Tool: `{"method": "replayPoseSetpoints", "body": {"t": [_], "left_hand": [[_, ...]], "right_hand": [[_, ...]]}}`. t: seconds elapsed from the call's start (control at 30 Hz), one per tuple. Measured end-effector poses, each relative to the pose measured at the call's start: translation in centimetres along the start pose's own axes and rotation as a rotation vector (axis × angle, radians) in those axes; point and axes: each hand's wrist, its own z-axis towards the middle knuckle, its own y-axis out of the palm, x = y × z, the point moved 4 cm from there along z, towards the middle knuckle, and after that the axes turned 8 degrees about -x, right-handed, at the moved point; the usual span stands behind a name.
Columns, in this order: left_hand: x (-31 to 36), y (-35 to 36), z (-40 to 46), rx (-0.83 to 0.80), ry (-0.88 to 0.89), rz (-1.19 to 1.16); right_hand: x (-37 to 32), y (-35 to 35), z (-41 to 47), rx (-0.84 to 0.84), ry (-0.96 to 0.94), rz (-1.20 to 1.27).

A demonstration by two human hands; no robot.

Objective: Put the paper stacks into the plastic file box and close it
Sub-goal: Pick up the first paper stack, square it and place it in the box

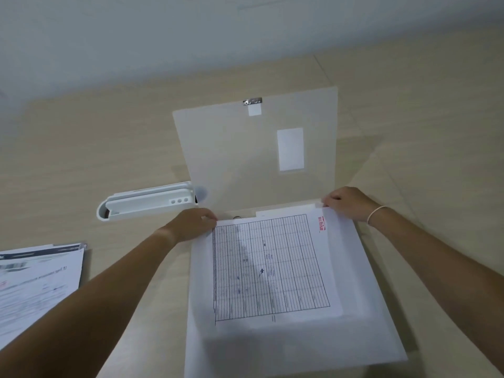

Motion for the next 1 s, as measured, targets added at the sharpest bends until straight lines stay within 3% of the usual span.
{"method": "replayPoseSetpoints", "body": {"t": [0.27,0.7,1.0], "left_hand": [[-0.2,-0.7,-0.4,0.080,0.033,0.062],[0.8,-4.9,-8.2,0.293,0.165,0.035],[-5.7,-8.9,-15.8,0.423,0.124,0.041]], "right_hand": [[-0.4,0.0,-1.1,-0.007,0.028,-0.152],[-7.7,-0.5,-8.6,0.144,-0.208,-0.184],[-16.2,5.3,-12.4,0.139,-0.303,-0.168]]}}
